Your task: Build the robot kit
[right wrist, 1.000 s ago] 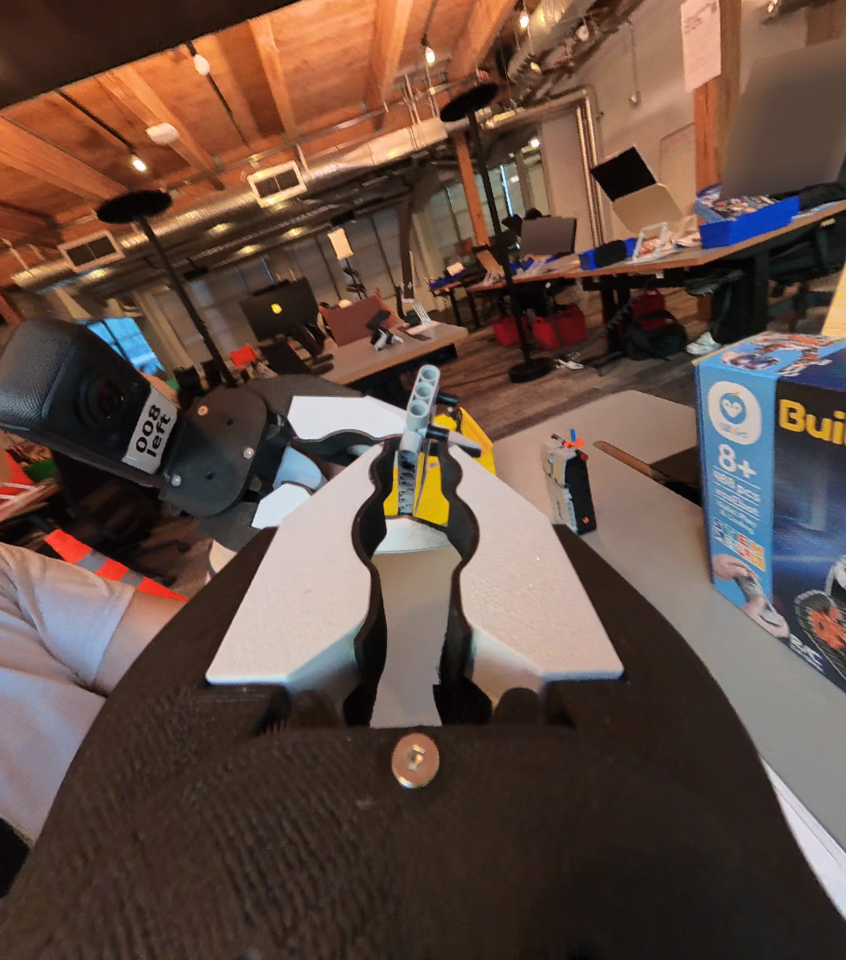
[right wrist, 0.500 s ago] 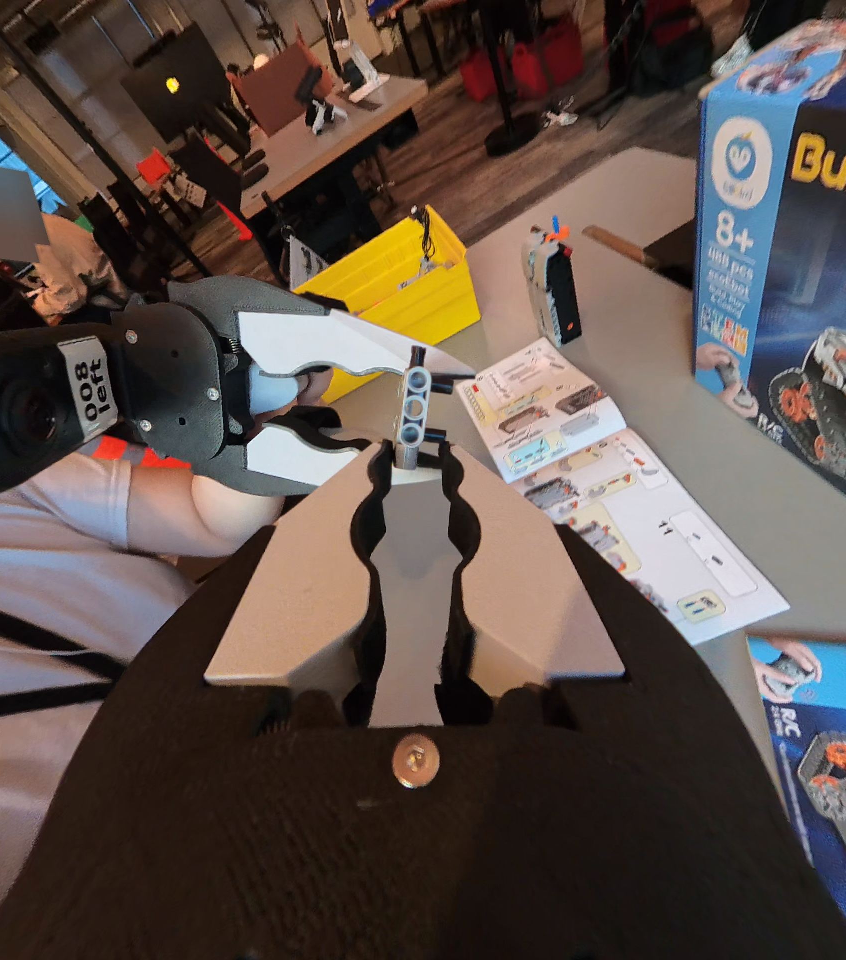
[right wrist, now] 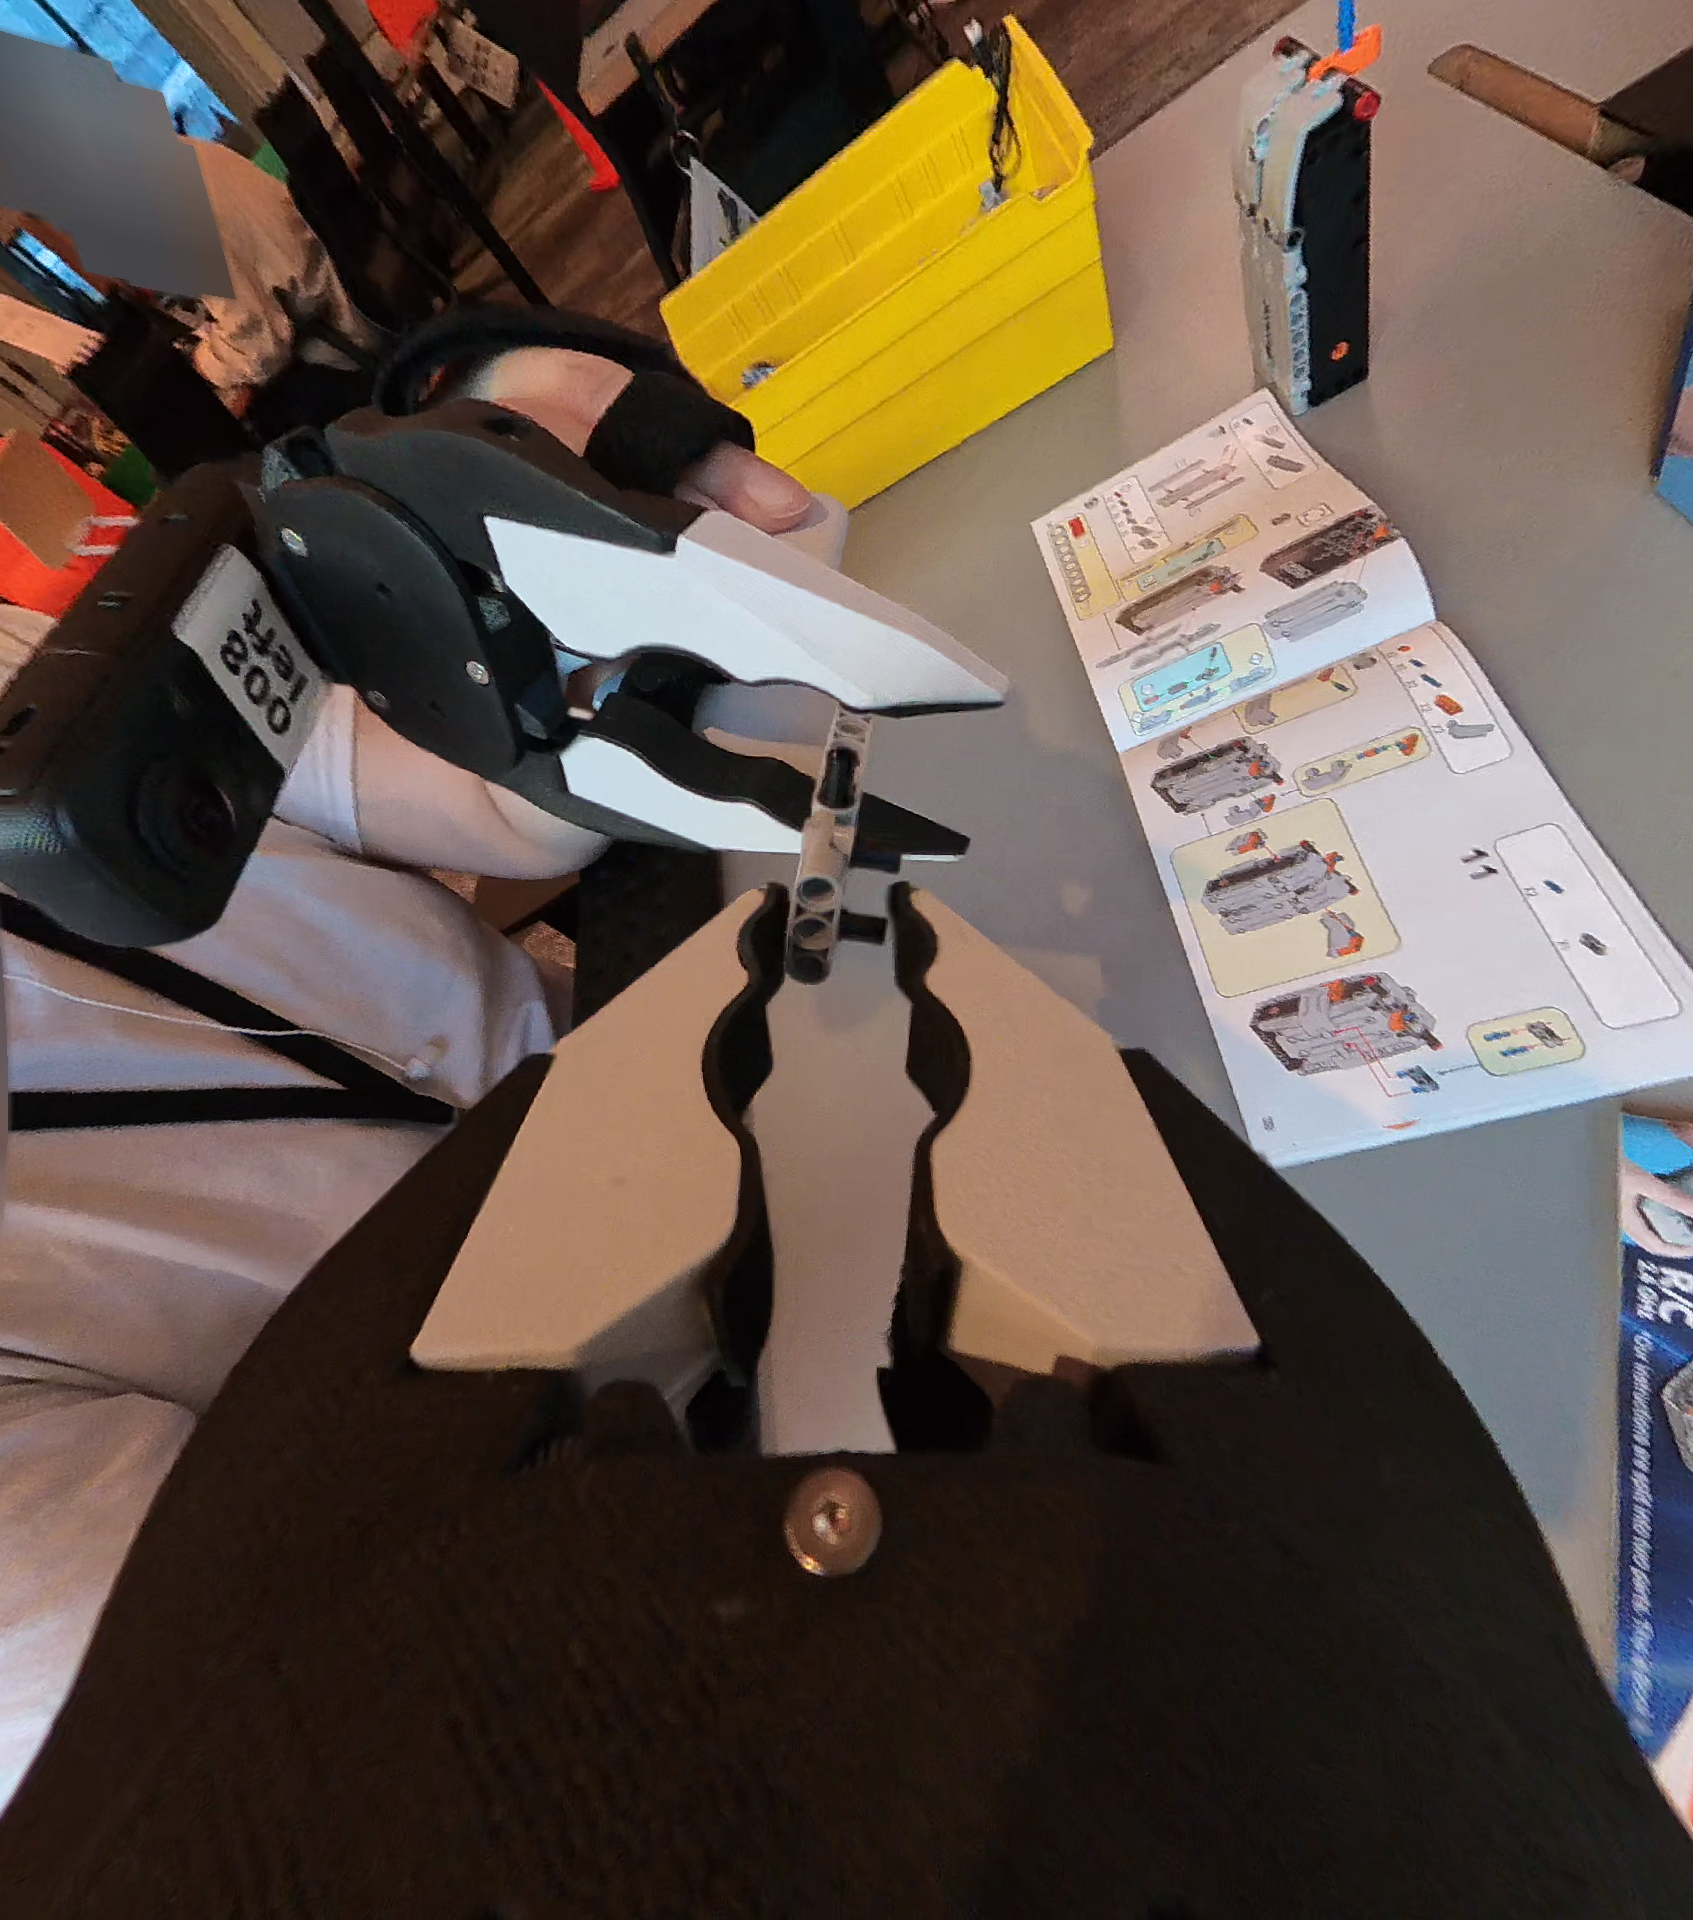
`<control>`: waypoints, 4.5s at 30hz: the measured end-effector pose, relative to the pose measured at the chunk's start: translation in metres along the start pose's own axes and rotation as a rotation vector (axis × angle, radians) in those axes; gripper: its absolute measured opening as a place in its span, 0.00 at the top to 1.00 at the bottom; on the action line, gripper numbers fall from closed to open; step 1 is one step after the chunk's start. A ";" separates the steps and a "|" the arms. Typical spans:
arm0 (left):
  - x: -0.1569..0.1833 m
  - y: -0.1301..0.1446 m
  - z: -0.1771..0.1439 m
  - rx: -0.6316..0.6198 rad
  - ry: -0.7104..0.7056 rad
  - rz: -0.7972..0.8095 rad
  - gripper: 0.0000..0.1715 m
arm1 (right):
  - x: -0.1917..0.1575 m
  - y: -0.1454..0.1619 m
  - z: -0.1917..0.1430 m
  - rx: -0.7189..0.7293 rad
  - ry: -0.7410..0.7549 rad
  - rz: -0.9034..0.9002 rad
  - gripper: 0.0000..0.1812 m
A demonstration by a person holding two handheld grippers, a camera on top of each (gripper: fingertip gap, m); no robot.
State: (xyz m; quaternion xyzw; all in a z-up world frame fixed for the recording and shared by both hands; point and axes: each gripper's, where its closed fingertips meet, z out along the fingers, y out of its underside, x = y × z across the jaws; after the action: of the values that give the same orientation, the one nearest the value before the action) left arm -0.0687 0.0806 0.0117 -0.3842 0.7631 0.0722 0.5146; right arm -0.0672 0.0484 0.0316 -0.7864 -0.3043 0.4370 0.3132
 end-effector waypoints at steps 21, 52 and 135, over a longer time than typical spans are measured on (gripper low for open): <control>0.027 0.049 0.042 -0.294 0.014 0.179 0.73 | 0.062 0.020 0.024 -0.032 -0.011 0.222 0.92; -0.127 0.016 -0.097 1.204 0.338 -1.356 0.97 | -0.033 -0.126 0.025 1.111 -0.240 -0.176 0.91; -0.144 0.098 -0.213 1.146 0.179 -1.154 0.97 | 0.094 0.163 0.040 -0.274 0.012 0.451 0.96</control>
State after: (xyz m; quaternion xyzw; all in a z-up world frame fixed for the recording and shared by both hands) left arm -0.2639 0.1147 0.2028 -0.3982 0.4021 -0.6362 0.5244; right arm -0.0283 0.0269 -0.1559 -0.8719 -0.1758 0.4458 0.1005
